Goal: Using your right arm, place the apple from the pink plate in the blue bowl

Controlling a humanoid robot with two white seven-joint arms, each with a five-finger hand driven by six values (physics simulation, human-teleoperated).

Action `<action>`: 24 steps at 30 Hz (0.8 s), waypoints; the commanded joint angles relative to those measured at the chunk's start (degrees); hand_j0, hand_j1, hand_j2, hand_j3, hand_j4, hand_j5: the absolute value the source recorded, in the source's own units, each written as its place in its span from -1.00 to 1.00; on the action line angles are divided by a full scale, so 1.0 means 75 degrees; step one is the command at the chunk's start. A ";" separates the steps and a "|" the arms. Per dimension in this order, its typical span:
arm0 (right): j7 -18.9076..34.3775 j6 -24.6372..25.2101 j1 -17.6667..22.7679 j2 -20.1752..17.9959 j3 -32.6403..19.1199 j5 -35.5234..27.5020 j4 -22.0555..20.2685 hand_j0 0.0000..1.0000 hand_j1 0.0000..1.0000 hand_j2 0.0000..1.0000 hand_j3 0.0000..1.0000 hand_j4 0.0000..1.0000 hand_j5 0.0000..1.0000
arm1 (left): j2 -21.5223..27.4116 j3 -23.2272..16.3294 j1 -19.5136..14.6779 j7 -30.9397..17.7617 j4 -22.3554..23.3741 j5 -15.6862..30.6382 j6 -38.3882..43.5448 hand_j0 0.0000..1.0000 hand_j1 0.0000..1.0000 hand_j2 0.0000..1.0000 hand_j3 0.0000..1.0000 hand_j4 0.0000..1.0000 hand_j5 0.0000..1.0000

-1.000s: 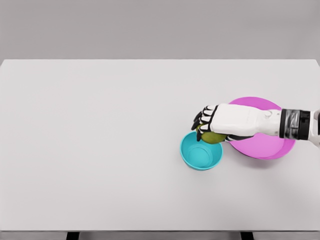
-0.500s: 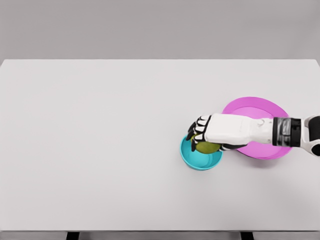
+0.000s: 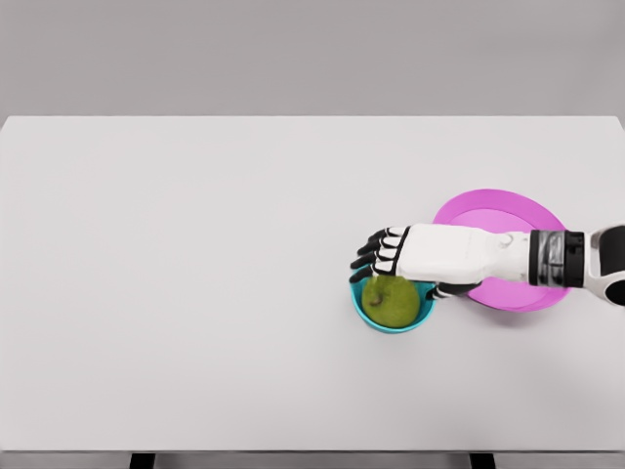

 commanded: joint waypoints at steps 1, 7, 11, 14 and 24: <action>-0.0003 0.0021 0.0000 -0.0006 -0.0103 -0.0077 -0.0002 1.00 1.00 1.00 1.00 1.00 1.00 | 0.0000 0.0000 0.0000 -0.0001 0.0000 0.0001 0.0000 1.00 1.00 1.00 1.00 1.00 1.00; -0.0003 0.0021 -0.0129 -0.0077 -0.1861 -0.0639 0.0033 1.00 1.00 1.00 1.00 1.00 1.00 | 0.0000 0.0000 0.0000 -0.0001 0.0000 0.0001 0.0000 1.00 1.00 1.00 1.00 1.00 1.00; -0.0003 0.0021 -0.0105 -0.0264 -0.2529 -0.0651 0.0584 1.00 1.00 1.00 1.00 1.00 1.00 | 0.0000 0.0000 0.0000 -0.0001 0.0000 0.0001 0.0000 1.00 1.00 1.00 1.00 1.00 1.00; -0.0003 0.0021 -0.0129 -0.0171 -0.2576 -0.0639 0.1076 1.00 1.00 1.00 1.00 1.00 1.00 | 0.0000 0.0000 0.0000 -0.0001 0.0000 0.0001 0.0000 1.00 1.00 1.00 1.00 1.00 1.00; -0.0003 0.0021 0.0832 -0.0100 -0.3068 -0.0557 0.1334 1.00 1.00 1.00 1.00 1.00 1.00 | 0.0000 0.0000 0.0000 -0.0001 0.0000 0.0001 0.0000 1.00 1.00 1.00 1.00 1.00 1.00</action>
